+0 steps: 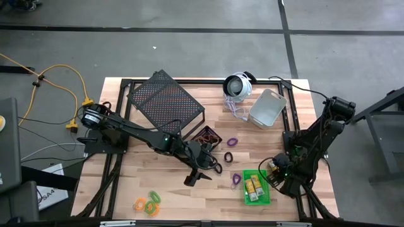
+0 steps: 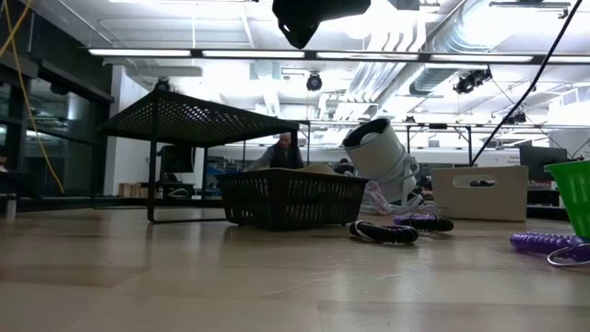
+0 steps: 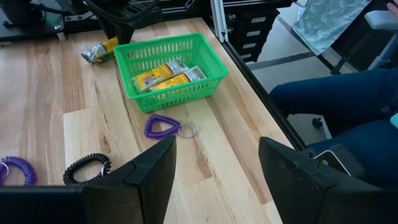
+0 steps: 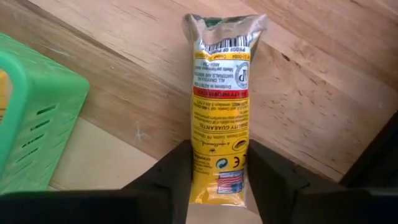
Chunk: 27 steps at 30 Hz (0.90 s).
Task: Pick & Place Office Desk Supplies
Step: Put the crayon box into the green bin
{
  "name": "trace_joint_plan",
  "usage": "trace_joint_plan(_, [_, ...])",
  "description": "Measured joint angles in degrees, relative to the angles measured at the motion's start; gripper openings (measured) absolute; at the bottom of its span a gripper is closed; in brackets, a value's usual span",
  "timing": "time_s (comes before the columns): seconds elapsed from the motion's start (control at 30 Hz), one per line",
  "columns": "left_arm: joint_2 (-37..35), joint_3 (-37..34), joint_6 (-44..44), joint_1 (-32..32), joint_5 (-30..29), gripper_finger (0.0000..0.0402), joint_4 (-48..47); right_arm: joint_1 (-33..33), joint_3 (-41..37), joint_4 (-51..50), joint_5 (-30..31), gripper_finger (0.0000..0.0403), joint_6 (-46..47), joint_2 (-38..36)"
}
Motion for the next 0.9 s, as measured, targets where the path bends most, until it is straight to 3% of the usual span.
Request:
trace_joint_plan(0.47, [0.0,0.0,0.0,0.0,0.0,0.0223,0.0,0.0,0.0,-0.1,2.4,0.0109,0.0,-0.6])
trace_joint_plan(0.9, [0.0,0.0,0.0,0.0,0.0,0.0223,0.0,0.0,0.0,-6.1,8.8,0.0110,0.0,-10.5])
